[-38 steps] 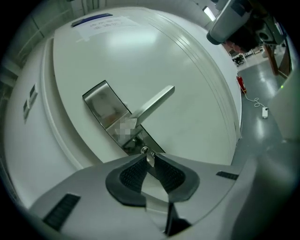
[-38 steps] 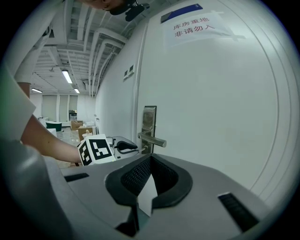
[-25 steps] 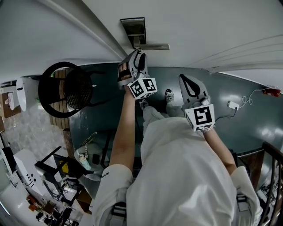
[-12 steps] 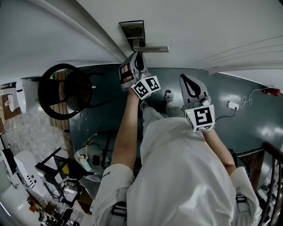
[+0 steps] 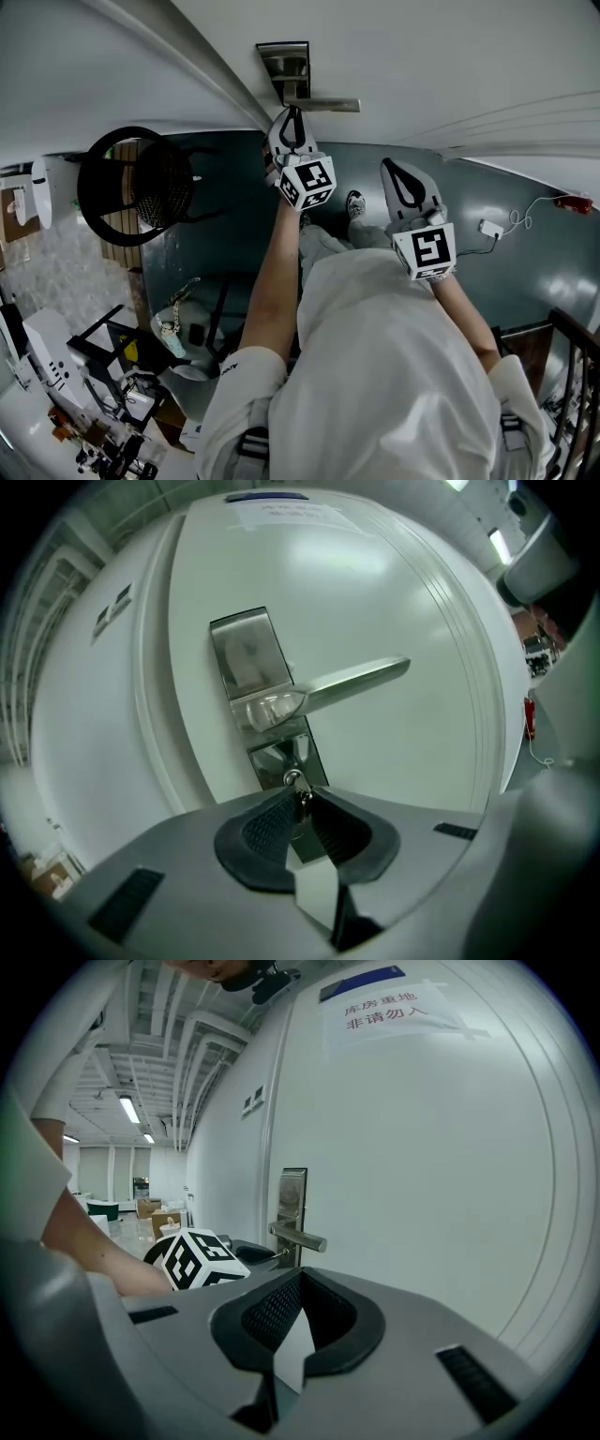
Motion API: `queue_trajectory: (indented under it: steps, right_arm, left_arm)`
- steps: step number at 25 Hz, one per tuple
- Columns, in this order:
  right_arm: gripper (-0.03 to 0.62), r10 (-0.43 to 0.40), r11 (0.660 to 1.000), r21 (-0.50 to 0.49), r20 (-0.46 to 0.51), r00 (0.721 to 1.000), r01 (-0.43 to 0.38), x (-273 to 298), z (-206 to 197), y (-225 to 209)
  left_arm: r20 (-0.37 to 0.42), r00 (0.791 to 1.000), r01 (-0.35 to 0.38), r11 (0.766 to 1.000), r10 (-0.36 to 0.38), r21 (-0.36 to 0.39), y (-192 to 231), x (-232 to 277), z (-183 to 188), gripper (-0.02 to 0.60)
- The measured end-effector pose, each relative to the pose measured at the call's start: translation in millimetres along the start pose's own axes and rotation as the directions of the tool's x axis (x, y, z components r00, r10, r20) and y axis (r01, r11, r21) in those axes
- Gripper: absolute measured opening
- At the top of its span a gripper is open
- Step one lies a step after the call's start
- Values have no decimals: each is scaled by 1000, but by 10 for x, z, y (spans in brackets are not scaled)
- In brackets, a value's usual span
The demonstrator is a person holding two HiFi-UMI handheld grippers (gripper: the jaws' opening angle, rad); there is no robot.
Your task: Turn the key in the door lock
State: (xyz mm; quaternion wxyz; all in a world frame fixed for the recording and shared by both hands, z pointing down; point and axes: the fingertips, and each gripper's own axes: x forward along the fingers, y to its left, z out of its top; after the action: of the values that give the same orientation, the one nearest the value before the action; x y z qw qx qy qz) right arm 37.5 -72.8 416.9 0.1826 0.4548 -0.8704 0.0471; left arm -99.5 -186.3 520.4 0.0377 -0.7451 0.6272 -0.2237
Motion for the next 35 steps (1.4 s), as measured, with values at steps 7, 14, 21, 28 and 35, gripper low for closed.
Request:
queue_trajectory:
  steps: [7,14,21,28,35]
  right_arm:
    - [-8,25,999,-23,-7,1000,-25,35,-5,-39]
    - [-8,62,998,-31,-12,998,-62,58,-28,-21]
    - [-8,73,997,-35,-13,997,-73,63,-24,-35]
    - [-8,71,997,-26,-14,997,-71,73,-55,-76]
    - [-8,76,997,-23,-17,997,-76,117,-58,-63]
  left_arm:
    - [31,999,32,973,-26,-230,53,-3,14,52]
    - [75,995,94,845,-64,-527,127,-47,-7,52]
    - [164,984,173,573,-67,-801,195,-50,-25,31]
    - [286,955,296,233,-76,-926,191,-48,-72,31]
    - [413,909,402,-144,-60,-904,221,-60,-46,31]
